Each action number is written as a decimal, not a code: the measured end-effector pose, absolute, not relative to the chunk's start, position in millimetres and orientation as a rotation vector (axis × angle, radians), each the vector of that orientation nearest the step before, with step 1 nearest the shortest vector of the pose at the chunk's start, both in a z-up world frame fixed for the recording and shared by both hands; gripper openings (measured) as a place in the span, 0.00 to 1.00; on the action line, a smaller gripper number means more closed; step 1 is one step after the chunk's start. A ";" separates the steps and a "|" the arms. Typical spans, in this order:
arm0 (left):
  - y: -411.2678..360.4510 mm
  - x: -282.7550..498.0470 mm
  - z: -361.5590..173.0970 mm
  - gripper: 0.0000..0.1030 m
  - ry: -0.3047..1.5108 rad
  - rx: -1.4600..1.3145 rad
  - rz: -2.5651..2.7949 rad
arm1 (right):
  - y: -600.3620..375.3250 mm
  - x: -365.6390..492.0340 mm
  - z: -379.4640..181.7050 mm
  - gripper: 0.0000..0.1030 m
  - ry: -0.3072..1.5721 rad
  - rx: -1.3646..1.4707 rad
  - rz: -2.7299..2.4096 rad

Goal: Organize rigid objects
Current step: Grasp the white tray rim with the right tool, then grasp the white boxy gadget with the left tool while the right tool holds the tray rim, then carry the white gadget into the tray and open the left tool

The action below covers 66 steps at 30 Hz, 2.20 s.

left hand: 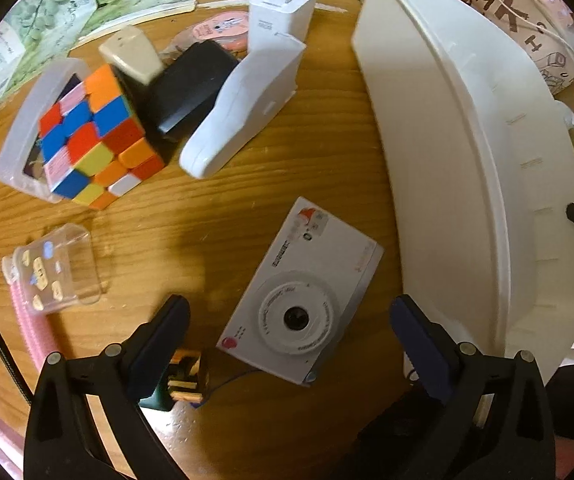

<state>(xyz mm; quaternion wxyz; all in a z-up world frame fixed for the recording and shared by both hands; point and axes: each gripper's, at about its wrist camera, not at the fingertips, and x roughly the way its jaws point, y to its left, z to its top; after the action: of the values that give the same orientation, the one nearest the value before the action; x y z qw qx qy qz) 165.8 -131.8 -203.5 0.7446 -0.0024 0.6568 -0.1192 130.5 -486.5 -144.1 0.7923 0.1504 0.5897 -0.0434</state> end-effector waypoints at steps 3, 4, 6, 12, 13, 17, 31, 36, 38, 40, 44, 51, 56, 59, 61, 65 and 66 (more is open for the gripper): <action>-131.6 175.2 -205.3 0.94 1.440 -0.016 -0.283 | -485.4 134.4 -144.6 0.08 1.258 0.321 -0.088; -130.5 178.8 -205.6 0.94 1.441 -0.018 -0.286 | -484.5 136.7 -144.6 0.08 1.256 0.315 -0.087; -128.7 174.3 -205.1 0.93 1.440 -0.029 -0.292 | -481.8 140.7 -144.2 0.08 1.251 0.305 -0.083; -111.0 169.8 -204.6 0.87 1.438 -0.030 -0.298 | -472.1 147.2 -146.6 0.08 1.263 0.276 -0.059; -112.1 168.6 -206.9 0.85 1.440 0.009 -0.292 | -471.5 146.9 -147.8 0.08 1.265 0.275 -0.061; -115.0 164.0 -207.2 0.84 1.426 0.038 -0.320 | -472.9 144.3 -148.0 0.07 1.263 0.286 -0.061; -146.0 139.2 -205.2 0.66 1.359 0.158 -0.406 | -472.1 133.6 -142.3 0.07 1.254 0.285 -0.062; -148.7 143.0 -204.5 0.65 1.356 0.138 -0.390 | -471.6 128.9 -139.2 0.07 1.254 0.271 -0.064; -141.4 146.0 -203.6 0.65 1.353 0.129 -0.381 | -472.2 127.3 -138.3 0.07 1.253 0.269 -0.066; -131.4 143.5 -203.4 0.65 1.353 0.119 -0.365 | -472.8 125.3 -137.0 0.07 1.251 0.265 -0.068; -117.7 129.1 -199.7 0.65 1.348 0.099 -0.330 | -472.3 121.0 -133.5 0.07 1.252 0.253 -0.070; -94.6 110.8 -183.5 0.62 1.300 0.052 -0.278 | -469.6 113.6 -127.7 0.07 1.250 0.215 -0.073; -75.4 104.9 -164.3 0.60 1.232 0.006 -0.254 | -467.0 109.5 -123.7 0.07 1.247 0.185 -0.083; -83.9 109.2 -152.7 0.51 1.176 -0.028 -0.245 | -462.5 105.9 -119.2 0.07 1.236 0.155 -0.089; -82.8 105.6 -140.2 0.51 1.144 -0.055 -0.240 | -459.2 103.4 -115.9 0.07 1.227 0.138 -0.089; -81.5 109.4 -125.6 0.51 1.130 -0.083 -0.224 | -449.5 99.0 -109.1 0.07 1.205 0.128 -0.055; -80.6 109.2 -120.7 0.51 1.119 -0.084 -0.226 | -446.0 98.3 -107.9 0.07 1.202 0.118 -0.050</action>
<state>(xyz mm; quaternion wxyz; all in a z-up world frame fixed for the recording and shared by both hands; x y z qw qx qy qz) 109.2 -80.6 -120.7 0.8407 -0.0397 0.5294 -0.1069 98.3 -446.0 -107.9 0.8229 0.0556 0.5650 -0.0235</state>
